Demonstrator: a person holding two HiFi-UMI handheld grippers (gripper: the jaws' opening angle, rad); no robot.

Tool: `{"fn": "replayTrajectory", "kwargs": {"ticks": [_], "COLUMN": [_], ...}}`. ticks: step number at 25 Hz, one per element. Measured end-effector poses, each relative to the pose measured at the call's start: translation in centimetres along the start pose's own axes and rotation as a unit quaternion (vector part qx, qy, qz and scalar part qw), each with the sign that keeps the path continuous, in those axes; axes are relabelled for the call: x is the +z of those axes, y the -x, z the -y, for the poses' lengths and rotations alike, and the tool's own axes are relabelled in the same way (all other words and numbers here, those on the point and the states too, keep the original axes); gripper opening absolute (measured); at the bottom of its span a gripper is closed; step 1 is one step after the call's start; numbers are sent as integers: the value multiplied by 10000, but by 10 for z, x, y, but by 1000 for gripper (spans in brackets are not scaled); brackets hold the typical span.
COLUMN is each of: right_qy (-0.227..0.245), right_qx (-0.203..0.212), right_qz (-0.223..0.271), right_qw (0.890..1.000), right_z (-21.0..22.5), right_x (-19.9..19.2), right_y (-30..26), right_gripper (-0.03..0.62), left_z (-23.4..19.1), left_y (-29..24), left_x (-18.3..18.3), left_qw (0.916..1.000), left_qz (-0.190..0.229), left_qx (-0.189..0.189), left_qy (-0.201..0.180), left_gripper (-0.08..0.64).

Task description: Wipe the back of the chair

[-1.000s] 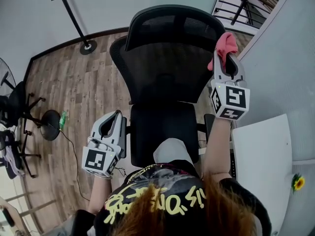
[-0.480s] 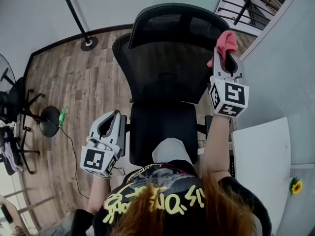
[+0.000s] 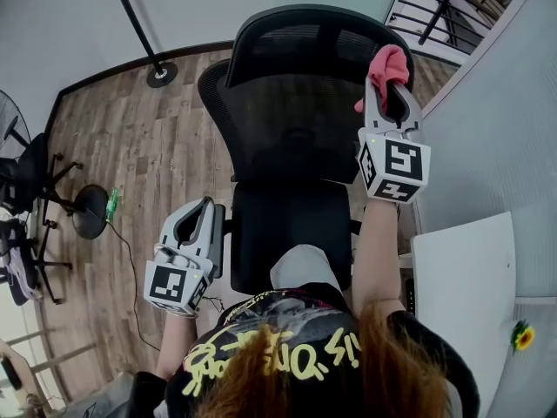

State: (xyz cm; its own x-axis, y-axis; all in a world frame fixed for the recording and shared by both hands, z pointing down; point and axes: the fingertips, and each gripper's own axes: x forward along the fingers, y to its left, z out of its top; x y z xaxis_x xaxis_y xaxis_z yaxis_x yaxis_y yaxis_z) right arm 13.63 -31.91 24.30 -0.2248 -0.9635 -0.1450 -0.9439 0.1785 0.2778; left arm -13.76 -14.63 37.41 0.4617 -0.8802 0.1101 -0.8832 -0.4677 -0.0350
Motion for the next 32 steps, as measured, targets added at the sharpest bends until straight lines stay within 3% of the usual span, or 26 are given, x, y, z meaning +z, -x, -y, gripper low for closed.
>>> {"fn": "replayTrajectory", "kwargs": {"ticks": [32], "right_qy": [-99], "right_qx": [623], "right_qz": [163], "right_qw": [9979], "right_z": [-69], "right_x": [20], "right_y": [-39], "right_gripper": [61], "left_z": [-8], "left_y": [0], "left_x": [-1], "left_qw": [10000], "left_qz": [-17], "left_qx": [17], "left_qy": [47], "left_gripper": [-6]}}
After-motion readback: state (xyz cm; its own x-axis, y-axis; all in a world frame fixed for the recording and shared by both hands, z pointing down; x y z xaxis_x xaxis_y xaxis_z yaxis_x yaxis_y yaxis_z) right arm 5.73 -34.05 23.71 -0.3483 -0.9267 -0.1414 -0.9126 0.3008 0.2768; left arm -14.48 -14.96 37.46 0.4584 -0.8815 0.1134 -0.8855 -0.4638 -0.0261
